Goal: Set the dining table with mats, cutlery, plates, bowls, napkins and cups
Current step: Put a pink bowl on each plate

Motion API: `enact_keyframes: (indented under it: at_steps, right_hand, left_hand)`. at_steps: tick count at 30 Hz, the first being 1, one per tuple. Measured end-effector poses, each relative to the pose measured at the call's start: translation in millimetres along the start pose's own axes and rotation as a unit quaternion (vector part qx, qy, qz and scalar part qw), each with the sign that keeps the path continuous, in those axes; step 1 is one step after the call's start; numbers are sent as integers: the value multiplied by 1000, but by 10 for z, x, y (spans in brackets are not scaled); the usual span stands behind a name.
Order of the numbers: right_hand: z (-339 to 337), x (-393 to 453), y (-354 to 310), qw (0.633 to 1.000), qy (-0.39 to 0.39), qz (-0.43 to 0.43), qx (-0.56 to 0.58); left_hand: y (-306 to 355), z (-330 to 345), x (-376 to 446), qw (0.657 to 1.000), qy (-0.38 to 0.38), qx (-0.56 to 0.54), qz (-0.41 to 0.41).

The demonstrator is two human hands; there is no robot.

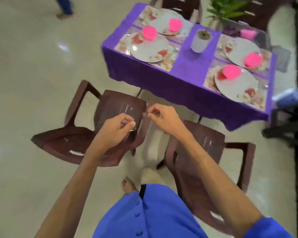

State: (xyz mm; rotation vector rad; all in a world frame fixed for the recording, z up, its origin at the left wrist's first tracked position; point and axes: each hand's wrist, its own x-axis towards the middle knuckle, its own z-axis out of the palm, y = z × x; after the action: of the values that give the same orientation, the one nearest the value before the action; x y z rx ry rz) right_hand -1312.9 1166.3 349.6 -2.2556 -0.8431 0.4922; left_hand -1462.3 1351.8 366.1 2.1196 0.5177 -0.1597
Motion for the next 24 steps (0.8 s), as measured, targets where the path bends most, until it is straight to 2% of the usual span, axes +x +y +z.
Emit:
enact_keyframes:
  at_steps: [3,9,12,18,24]
  right_hand:
    - [-334,-624,231,998,54,42,0]
    - [-1054,-2075,903,980,153,130,10]
    - [-1349,-2850,1296,973,174,148,14]
    - [-1889,-4363,2236,964,210,151,58]
    - [-2707,-5050,2928,960,214,164,79]
  left_hand:
    - [343,443,-98,998,-41,-12,39]
    - [983,1458,-454,995,-67,-33,62]
    - [1311,2165,-794,992,-105,-26,71]
    - [2031,3849,-1509,985,-122,-44,110]
    - [2868,4757,-1718,981,-157,-15,109]
